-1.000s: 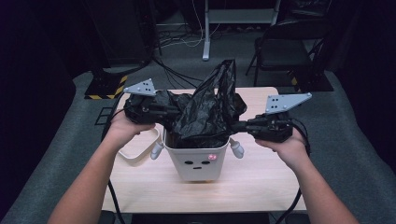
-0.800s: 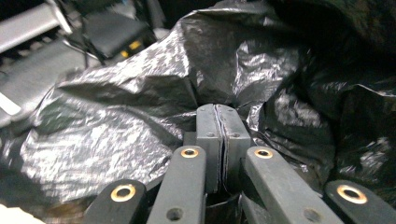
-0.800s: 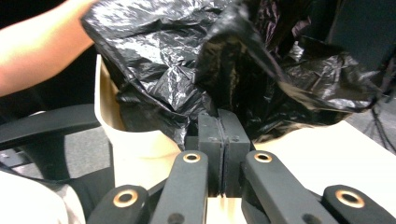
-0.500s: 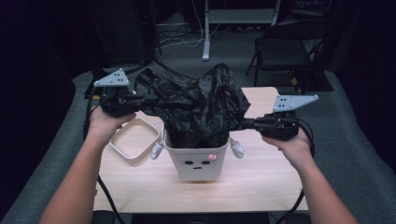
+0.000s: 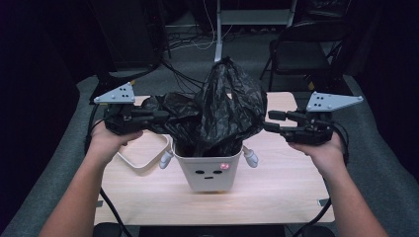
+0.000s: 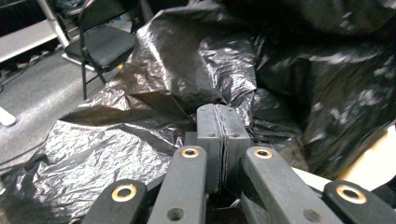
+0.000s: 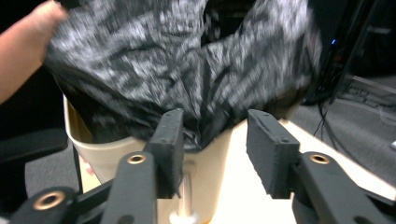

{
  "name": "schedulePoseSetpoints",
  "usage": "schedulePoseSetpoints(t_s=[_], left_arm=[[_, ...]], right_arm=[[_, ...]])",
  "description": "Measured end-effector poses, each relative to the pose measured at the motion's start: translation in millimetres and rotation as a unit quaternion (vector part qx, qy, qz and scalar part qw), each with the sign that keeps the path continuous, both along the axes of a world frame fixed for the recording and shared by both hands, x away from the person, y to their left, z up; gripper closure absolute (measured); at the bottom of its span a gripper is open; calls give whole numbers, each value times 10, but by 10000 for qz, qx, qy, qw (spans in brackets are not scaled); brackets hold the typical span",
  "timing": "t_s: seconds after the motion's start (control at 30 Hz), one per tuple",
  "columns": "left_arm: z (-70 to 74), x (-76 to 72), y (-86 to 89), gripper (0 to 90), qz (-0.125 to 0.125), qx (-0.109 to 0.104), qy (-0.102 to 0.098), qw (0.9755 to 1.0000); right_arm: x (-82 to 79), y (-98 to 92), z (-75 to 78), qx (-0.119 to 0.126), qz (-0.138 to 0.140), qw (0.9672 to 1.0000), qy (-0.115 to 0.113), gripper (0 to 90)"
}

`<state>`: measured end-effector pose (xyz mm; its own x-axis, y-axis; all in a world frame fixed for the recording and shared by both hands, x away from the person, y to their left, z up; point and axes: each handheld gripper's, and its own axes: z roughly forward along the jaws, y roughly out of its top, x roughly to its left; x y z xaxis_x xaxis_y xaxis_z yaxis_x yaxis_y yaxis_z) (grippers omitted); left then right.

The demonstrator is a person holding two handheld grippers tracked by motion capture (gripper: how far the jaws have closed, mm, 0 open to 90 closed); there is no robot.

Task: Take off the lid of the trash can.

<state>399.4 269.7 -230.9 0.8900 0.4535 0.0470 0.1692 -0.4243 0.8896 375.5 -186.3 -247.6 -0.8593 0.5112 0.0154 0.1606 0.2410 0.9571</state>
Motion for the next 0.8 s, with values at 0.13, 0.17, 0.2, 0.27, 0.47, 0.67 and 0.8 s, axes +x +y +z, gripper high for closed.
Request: schedulePoseSetpoints(t_s=[0.13,0.17,0.2,0.27,0.47,0.67,0.8], left_arm=[[46,-48,-59,889,-78,49,-58,9999],[51,-56,-75,889,-97,36,-52,9999],[55,-60,-90,889,-123,47,-51,9999],[54,-66,-116,889,-140,73,-44,9999],[34,-84,-166,889,-233,83,-4,9997],[15,-86,-196,889,-335,79,16,9994],[19,-86,-201,890,-392,-24,49,9992]], right_arm=[[-113,47,173,93,9,9996,-282,516],[-137,73,210,141,111,9994,-304,516],[-159,112,241,182,213,9991,-307,516],[-183,203,277,227,421,9984,-306,516],[-149,623,225,90,1032,9946,-87,510],[-105,913,154,5,1493,9888,-13,566],[-50,1049,98,-264,1596,9868,124,672]])
